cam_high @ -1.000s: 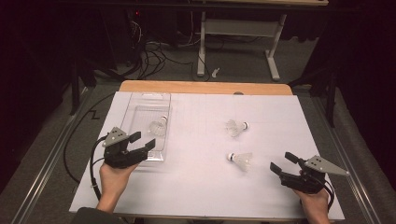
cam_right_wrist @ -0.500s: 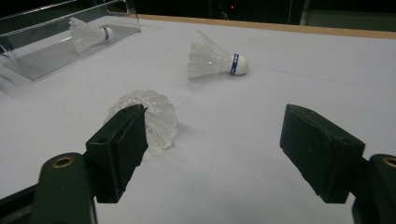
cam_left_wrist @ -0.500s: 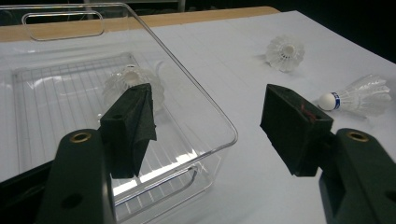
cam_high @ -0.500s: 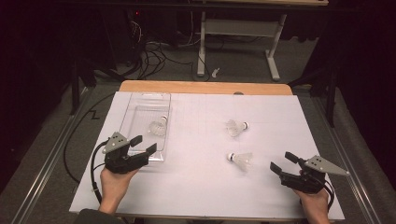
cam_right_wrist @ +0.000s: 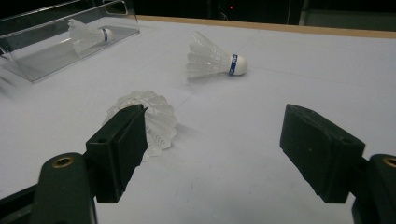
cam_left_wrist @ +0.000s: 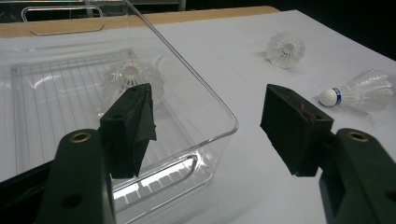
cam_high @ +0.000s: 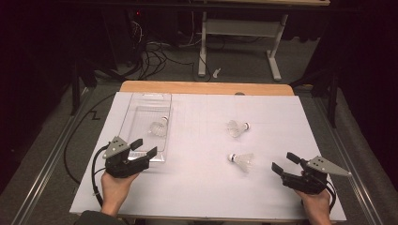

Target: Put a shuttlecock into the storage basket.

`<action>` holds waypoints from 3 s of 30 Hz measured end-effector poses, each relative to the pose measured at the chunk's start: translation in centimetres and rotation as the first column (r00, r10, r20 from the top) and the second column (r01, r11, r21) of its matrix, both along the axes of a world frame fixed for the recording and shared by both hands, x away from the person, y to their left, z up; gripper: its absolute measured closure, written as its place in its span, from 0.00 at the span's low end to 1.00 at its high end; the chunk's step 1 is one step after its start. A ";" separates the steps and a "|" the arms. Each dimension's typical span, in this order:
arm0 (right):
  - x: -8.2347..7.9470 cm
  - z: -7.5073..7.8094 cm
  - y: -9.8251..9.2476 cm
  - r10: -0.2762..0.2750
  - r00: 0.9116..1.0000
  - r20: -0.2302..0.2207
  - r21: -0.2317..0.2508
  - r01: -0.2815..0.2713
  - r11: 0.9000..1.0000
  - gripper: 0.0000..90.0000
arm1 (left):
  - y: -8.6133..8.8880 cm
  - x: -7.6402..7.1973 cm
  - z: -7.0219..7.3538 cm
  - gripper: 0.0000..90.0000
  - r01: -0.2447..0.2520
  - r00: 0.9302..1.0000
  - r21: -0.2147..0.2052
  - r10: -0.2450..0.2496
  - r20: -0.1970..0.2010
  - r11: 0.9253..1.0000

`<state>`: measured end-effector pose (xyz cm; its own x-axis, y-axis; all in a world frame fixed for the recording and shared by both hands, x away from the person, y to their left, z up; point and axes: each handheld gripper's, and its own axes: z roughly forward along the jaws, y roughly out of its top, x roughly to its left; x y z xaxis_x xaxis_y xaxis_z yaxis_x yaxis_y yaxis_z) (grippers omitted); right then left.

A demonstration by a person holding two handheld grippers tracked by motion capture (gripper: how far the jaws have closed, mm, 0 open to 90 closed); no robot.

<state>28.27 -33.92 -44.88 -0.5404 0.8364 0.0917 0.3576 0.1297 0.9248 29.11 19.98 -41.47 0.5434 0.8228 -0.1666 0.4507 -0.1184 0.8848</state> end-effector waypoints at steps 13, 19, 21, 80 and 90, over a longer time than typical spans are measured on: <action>0.0 0.0 0.0 -0.002 1.000 0.002 -0.002 0.002 1.000 0.26 | 0.0 -0.6 -0.5 0.39 0.011 1.000 -0.008 -0.011 -0.005 1.000; -0.1 0.0 0.0 -0.002 1.000 0.005 0.001 0.002 1.000 0.26 | -0.2 -0.8 -0.5 0.39 0.019 1.000 -0.012 -0.019 -0.005 1.000; -0.1 0.0 0.0 0.000 1.000 0.005 0.000 0.000 1.000 0.26 | -0.3 -0.9 -0.5 0.39 0.027 1.000 -0.012 -0.027 -0.004 1.000; -0.2 0.1 0.0 0.007 1.000 0.009 -0.001 -0.007 1.000 0.26 | -5.3 1.4 0.8 0.40 0.156 0.988 0.009 -0.156 0.001 0.988; -0.2 0.1 0.0 0.008 1.000 0.009 -0.001 -0.008 1.000 0.26 | -6.1 2.2 0.9 0.40 0.166 0.986 0.019 -0.166 -0.007 0.986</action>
<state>28.10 -33.95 -44.81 -0.5481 0.8320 0.0862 0.3480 0.1331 0.9280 31.31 13.83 -40.55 0.6721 0.7242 -0.1543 0.4278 -0.2096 0.8793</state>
